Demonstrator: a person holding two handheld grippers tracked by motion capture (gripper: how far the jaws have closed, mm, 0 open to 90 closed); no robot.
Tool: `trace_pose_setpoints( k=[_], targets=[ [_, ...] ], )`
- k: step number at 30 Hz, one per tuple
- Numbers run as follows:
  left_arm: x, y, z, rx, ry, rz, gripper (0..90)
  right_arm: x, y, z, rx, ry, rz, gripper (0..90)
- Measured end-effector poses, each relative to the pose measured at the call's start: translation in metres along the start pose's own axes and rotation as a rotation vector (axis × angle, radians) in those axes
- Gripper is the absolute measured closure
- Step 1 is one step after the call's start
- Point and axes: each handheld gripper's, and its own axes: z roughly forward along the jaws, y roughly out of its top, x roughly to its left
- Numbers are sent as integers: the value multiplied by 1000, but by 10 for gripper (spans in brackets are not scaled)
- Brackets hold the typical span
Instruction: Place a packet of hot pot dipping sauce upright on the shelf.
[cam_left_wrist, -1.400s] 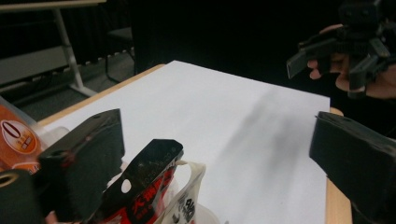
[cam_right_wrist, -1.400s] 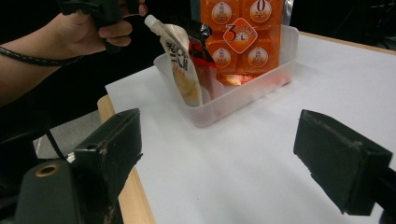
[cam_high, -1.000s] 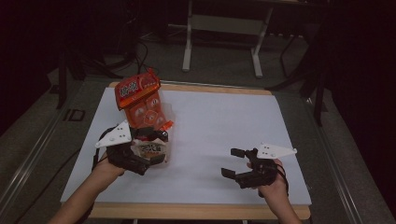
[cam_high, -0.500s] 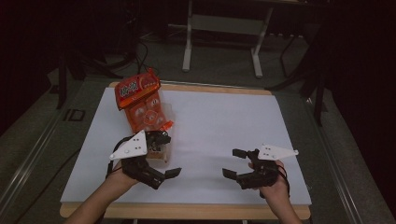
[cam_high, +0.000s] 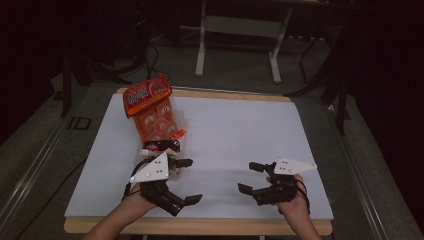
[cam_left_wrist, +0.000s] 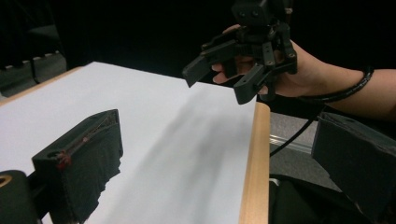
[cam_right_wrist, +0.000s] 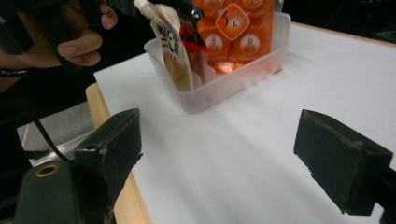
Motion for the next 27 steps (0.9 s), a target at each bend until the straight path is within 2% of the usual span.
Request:
trace_pose_setpoints(
  k=[8, 16, 20, 27],
  targets=[
    [-6, -14, 9, 7, -29, -7, 26, 1, -11, 5, 34, -15, -9, 148],
    [-10, -29, 17, 15, -38, 14, 34, 1, -19, 6, 48, -17, -18, 148],
    [-11, -40, 18, 37, -42, 14, 34, 0, -25, 7, 63, -24, -13, 147],
    [-14, -57, 21, 70, -41, -7, 34, 1, -31, 10, 84, -28, -32, 145]
  ],
)
